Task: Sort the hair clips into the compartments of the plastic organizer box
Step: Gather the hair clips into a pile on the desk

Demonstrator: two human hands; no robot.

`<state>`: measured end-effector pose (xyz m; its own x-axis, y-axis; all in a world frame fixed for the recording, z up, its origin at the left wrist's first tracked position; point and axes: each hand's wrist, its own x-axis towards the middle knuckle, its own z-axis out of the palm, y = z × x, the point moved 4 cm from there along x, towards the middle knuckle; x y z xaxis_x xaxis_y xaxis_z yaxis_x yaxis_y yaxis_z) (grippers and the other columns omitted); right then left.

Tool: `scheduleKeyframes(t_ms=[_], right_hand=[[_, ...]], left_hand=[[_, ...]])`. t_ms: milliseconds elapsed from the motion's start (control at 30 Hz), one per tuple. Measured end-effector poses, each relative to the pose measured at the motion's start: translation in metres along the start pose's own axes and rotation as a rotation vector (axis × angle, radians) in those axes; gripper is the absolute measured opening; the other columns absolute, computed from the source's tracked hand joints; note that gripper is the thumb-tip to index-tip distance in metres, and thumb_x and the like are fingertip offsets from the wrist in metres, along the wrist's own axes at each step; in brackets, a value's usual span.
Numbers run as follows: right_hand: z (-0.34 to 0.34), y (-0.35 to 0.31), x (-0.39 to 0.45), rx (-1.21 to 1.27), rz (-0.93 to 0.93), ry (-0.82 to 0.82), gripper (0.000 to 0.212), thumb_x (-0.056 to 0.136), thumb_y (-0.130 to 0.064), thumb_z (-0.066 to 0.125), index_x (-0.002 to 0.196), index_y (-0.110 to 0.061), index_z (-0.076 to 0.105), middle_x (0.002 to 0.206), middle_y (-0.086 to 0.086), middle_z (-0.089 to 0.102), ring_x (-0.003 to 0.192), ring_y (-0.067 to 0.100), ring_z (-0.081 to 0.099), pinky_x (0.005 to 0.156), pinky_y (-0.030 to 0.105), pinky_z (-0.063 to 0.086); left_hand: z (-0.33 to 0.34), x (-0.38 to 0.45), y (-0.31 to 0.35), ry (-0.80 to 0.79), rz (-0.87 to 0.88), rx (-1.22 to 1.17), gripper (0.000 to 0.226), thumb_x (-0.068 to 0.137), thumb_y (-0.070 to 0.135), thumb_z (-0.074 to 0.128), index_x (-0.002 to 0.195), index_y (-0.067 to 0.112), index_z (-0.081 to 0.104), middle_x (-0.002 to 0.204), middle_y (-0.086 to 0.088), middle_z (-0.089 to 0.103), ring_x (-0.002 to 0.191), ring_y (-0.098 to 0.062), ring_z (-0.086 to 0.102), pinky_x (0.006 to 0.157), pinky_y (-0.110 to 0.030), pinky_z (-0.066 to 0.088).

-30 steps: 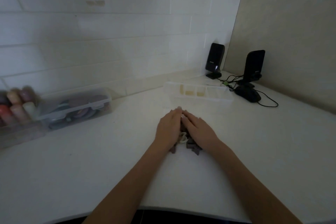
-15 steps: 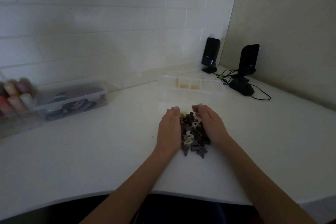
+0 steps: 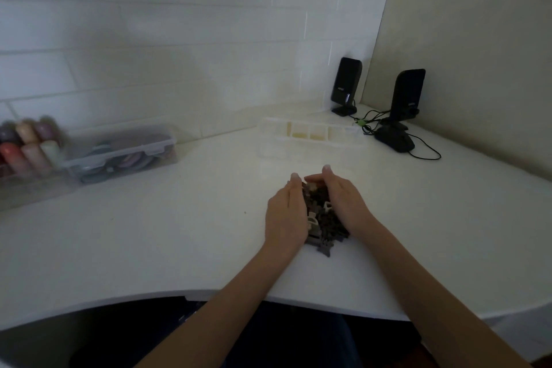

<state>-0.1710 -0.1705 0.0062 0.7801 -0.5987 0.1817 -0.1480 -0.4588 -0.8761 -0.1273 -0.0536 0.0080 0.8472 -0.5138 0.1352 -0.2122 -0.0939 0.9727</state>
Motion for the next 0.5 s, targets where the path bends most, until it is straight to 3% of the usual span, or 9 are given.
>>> scheduleKeyframes(t_ms=[33, 100, 167, 300, 400, 433, 500], right_hand=[[-0.002, 0.0, -0.004, -0.013, -0.002, 0.056, 0.055, 0.099, -0.048, 0.022, 0.105, -0.02, 0.069, 0.104, -0.005, 0.067, 0.1, 0.009, 0.059, 0.084, 0.018, 0.04], [-0.01, 0.0, -0.011, -0.063, -0.006, 0.218, 0.052, 0.1, -0.044, 0.024, 0.103, -0.018, 0.068, 0.104, -0.002, 0.067, 0.101, 0.013, 0.059, 0.085, 0.024, 0.04], [-0.016, -0.001, -0.016, -0.087, 0.014, 0.287, 0.05, 0.101, -0.041, 0.023, 0.104, -0.014, 0.066, 0.108, 0.004, 0.065, 0.105, 0.019, 0.057, 0.089, 0.029, 0.038], [-0.003, -0.008, -0.019, -0.269, 0.035, 0.087, 0.053, 0.101, -0.04, 0.02, 0.113, -0.006, 0.06, 0.114, 0.011, 0.062, 0.109, 0.028, 0.052, 0.096, 0.035, 0.033], [0.003, -0.01, -0.02, -0.279, -0.004, 0.035, 0.049, 0.101, -0.041, 0.021, 0.102, -0.012, 0.06, 0.104, 0.006, 0.063, 0.102, 0.024, 0.055, 0.102, 0.044, 0.032], [0.001, -0.011, -0.021, -0.189, 0.014, 0.044, 0.05, 0.101, -0.043, 0.021, 0.101, -0.013, 0.061, 0.101, 0.004, 0.062, 0.097, 0.02, 0.055, 0.1, 0.04, 0.034], [-0.008, -0.01, -0.02, -0.085, 0.049, 0.051, 0.052, 0.1, -0.046, 0.021, 0.112, -0.013, 0.06, 0.102, -0.001, 0.057, 0.095, 0.012, 0.049, 0.091, 0.026, 0.033]], left_hand=[[-0.003, -0.002, 0.002, 0.001, 0.002, -0.015, 0.039, 0.1, 0.042, 0.023, 0.078, 0.034, 0.054, 0.079, 0.018, 0.056, 0.073, 0.017, 0.055, 0.069, -0.003, 0.039], [-0.01, -0.006, 0.005, 0.011, -0.003, -0.029, 0.036, 0.101, 0.037, 0.023, 0.082, 0.034, 0.053, 0.083, 0.024, 0.049, 0.067, 0.025, 0.047, 0.064, 0.004, 0.031], [-0.016, -0.009, 0.004, 0.038, -0.012, -0.034, 0.039, 0.101, 0.037, 0.022, 0.102, 0.029, 0.06, 0.102, 0.021, 0.05, 0.084, 0.021, 0.043, 0.079, -0.001, 0.028], [-0.009, -0.012, 0.004, 0.006, -0.026, -0.017, 0.047, 0.1, 0.042, 0.025, 0.117, 0.018, 0.06, 0.115, 0.008, 0.055, 0.11, -0.003, 0.051, 0.097, -0.02, 0.032], [0.006, -0.011, 0.006, -0.012, -0.016, 0.02, 0.052, 0.098, 0.047, 0.025, 0.1, 0.012, 0.064, 0.106, -0.006, 0.065, 0.102, -0.018, 0.06, 0.097, -0.032, 0.043], [0.009, -0.01, 0.007, -0.013, -0.016, 0.029, 0.052, 0.098, 0.048, 0.025, 0.095, 0.012, 0.063, 0.104, -0.006, 0.065, 0.099, -0.017, 0.06, 0.095, -0.033, 0.044], [0.012, -0.007, 0.007, -0.019, -0.027, 0.022, 0.048, 0.098, 0.047, 0.025, 0.087, 0.016, 0.06, 0.096, -0.001, 0.064, 0.089, -0.01, 0.059, 0.085, -0.018, 0.045]])
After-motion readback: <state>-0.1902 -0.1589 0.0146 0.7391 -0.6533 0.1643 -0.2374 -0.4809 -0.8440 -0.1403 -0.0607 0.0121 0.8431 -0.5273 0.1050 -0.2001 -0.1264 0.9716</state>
